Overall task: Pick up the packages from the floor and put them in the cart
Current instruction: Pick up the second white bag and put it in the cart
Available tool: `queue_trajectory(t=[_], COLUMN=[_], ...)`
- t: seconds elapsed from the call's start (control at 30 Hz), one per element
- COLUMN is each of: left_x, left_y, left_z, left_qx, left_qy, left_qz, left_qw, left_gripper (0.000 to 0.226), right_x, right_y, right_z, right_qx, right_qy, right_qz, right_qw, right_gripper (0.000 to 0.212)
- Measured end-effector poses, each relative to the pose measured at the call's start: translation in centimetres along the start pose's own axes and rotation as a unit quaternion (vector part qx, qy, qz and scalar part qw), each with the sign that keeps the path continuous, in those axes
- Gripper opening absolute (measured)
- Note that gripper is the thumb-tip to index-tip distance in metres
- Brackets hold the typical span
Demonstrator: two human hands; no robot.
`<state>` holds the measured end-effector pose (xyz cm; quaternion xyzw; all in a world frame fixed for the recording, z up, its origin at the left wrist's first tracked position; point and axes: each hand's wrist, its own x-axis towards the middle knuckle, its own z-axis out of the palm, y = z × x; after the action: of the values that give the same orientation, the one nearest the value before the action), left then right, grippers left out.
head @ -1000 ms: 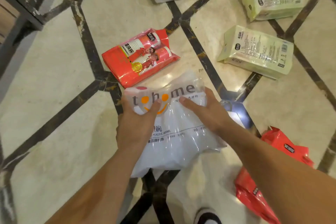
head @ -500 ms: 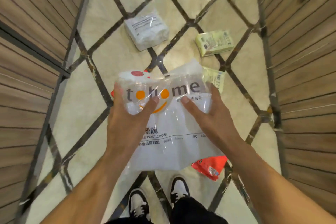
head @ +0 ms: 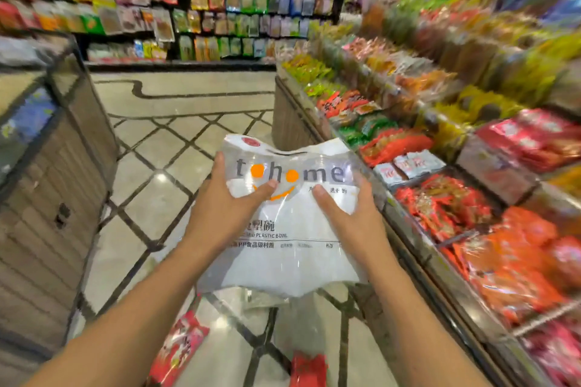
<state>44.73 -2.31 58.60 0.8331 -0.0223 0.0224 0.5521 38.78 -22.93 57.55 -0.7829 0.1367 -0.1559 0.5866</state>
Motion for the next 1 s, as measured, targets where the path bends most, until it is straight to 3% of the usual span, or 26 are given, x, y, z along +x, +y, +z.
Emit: queue_trajectory(t=[0.2, 0.33, 0.53, 0.67, 0.77, 0.9, 1.0], left_x=[-3.4, -9.8, -23.5, -35.0, -43.4, -54.9, -64.2], left_y=[12.6, 18.5, 23.6, 26.0, 27.2, 28.3, 28.5], left_z=[1.2, 4.2, 9.6, 11.3, 12.6, 13.6, 14.2], left_qx=[-0.04, -0.076, -0.125, -0.142, -0.151, -0.152, -0.148], left_qy=[-0.087, -0.187, -0.36, -0.44, -0.491, -0.561, -0.594], left_qz=[0.151, 0.229, 0.286, 0.332, 0.377, 0.396, 0.399], left_qw=[0.984, 0.952, 0.879, 0.822, 0.77, 0.711, 0.683], left_gripper=[0.087, 0.09, 0.096, 0.067, 0.093, 0.104, 0.113], right_x=[-7.2, -16.1, -32.9, -44.8, -53.6, -65.0, -73.5], right_y=[-9.7, -12.2, -13.9, -15.0, -15.1, -14.1, -13.9], right_z=[-9.5, -15.4, -23.0, -26.5, -28.4, -30.9, -32.8], right_qx=[-0.006, -0.036, -0.132, -0.149, -0.155, -0.167, -0.176], right_qy=[0.171, 0.3, 0.467, 0.558, 0.622, 0.688, 0.713], right_qz=[-0.05, -0.039, 0.008, 0.042, 0.063, 0.091, 0.11], right_qw=[0.984, 0.952, 0.874, 0.816, 0.765, 0.7, 0.67], right_gripper=[0.042, 0.064, 0.068, 0.053, 0.056, 0.078, 0.064])
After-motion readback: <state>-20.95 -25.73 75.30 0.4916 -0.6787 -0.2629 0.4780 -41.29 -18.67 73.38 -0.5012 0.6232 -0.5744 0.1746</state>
